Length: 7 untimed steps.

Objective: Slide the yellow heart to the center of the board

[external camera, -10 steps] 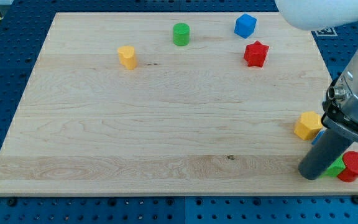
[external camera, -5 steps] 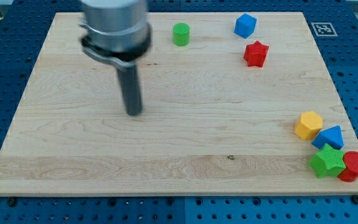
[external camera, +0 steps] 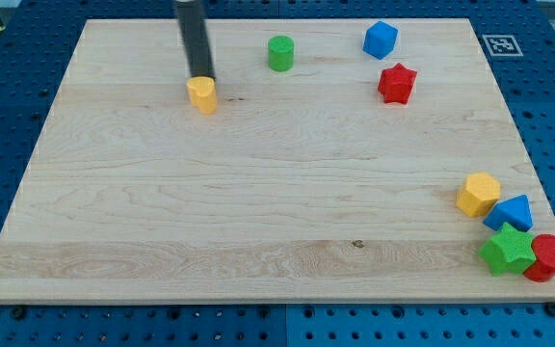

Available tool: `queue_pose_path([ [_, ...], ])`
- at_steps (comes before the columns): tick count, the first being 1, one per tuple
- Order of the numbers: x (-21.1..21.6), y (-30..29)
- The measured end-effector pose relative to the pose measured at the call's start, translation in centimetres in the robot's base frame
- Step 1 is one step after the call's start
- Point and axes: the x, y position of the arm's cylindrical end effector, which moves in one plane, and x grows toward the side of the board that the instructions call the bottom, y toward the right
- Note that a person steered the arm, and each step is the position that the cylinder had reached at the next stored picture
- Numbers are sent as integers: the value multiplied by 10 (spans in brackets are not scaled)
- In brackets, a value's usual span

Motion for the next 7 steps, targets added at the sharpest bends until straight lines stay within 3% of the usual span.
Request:
queue_pose_path([
  [1, 28, 45],
  [2, 28, 36],
  [4, -33, -45],
  [5, -3, -48],
  [7, 85, 17],
])
